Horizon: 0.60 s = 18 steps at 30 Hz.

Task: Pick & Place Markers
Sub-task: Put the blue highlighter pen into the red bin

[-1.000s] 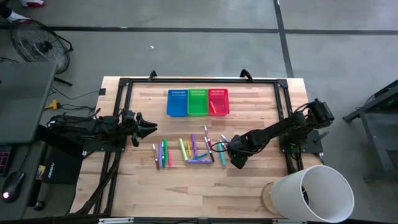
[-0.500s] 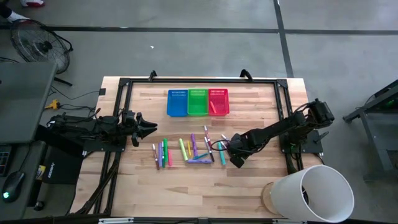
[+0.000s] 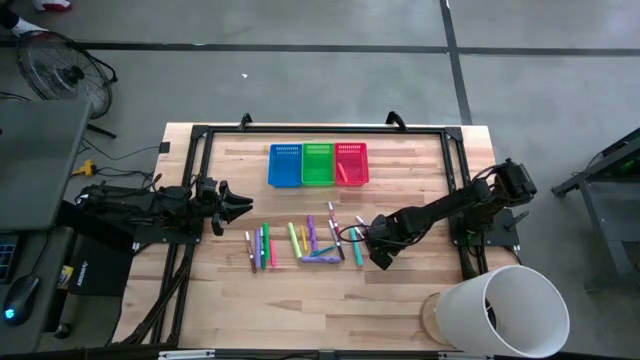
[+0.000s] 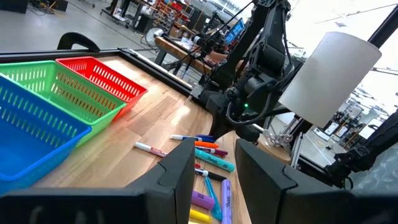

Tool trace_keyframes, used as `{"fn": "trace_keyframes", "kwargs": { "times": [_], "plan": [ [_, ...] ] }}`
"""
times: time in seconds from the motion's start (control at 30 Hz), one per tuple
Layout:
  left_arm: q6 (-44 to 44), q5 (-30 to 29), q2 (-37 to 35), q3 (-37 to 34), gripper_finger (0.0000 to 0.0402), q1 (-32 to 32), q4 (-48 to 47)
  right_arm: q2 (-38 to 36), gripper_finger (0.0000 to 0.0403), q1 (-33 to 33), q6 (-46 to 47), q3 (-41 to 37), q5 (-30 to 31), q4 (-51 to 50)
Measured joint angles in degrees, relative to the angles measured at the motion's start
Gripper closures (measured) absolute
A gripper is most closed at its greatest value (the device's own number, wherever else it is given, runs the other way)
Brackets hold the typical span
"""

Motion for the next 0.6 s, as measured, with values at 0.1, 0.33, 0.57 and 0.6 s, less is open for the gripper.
{"fn": "trace_keyframes", "kwargs": {
  "times": [0.1, 0.33, 0.57, 0.6],
  "plan": [
    [0.0, -0.01, 0.01, 0.01, 0.0286, 0.01, 0.02, -1.03, 0.0378, -0.07, -0.02, 0.29, 0.07, -0.97],
    [-0.01, 0.0, 0.02, 0.0, 0.0286, 0.01, 0.0, -2.8, 0.0379, -0.24, 0.13, 0.18, -0.52, -2.19],
    [-0.02, 0.01, 0.02, -0.01, 0.0286, 0.01, 0.0, -4.51, 0.0379, -0.27, 0.21, 0.22, -0.76, -3.11],
    [0.01, -0.01, -0.01, -0.01, 0.0286, -0.01, 0.0, -4.94, 0.0379, -0.32, 0.36, 0.25, -0.76, -3.21]
  ]
}}
